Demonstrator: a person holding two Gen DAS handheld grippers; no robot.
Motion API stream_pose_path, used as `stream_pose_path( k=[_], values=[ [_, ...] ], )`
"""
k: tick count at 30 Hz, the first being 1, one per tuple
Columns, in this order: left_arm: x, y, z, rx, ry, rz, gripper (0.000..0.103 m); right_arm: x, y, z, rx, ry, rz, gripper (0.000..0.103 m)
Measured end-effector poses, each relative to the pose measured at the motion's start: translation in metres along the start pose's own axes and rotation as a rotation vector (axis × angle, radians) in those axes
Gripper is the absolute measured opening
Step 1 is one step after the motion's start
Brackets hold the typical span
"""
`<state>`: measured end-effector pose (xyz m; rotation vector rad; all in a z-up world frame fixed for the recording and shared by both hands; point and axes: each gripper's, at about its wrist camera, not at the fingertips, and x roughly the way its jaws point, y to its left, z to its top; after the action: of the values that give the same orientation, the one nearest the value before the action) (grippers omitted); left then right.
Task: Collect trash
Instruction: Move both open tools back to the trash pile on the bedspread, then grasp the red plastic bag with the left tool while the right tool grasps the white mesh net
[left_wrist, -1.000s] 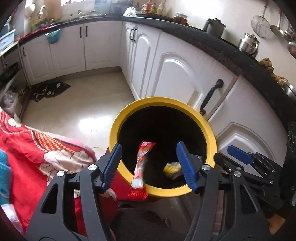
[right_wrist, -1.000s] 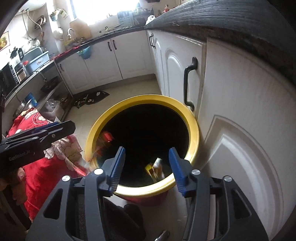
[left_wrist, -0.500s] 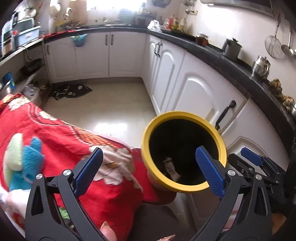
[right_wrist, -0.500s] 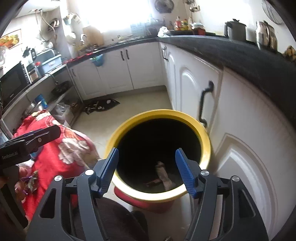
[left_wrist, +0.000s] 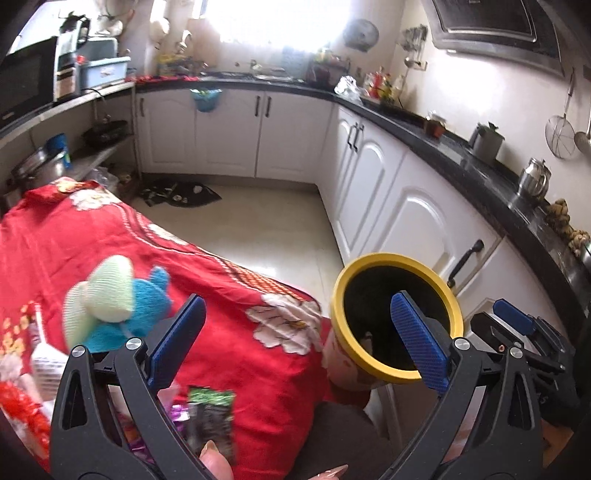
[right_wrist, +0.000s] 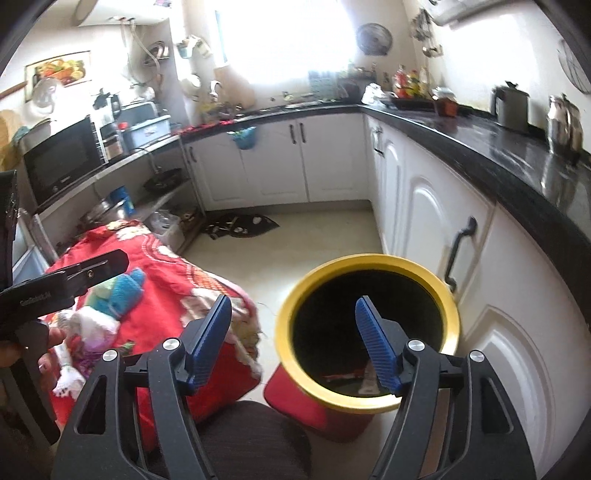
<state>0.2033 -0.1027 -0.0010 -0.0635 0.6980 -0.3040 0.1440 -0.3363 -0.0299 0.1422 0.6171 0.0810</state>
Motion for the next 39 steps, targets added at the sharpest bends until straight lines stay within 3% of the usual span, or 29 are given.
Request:
stream_pose_path(
  k=[16, 27, 39],
  values=[
    [-0.062, 0.083, -0.017, -0.100, -0.073, 0.181, 0.092, -0.011, 0.092, -0.010, -0.137, 0.009, 0.213, 0.071],
    [-0.096, 0.134, -0.032, -0.167, -0.103, 0.282, 0.092, -0.004, 0.172, -0.036, -0.271, 0.115, 0.423, 0.071],
    [-0.114, 0.198, -0.066, -0.269, -0.060, 0.408, 0.092, 0.011, 0.244, -0.074, -0.499, 0.243, 0.506, 0.074]
  ],
)
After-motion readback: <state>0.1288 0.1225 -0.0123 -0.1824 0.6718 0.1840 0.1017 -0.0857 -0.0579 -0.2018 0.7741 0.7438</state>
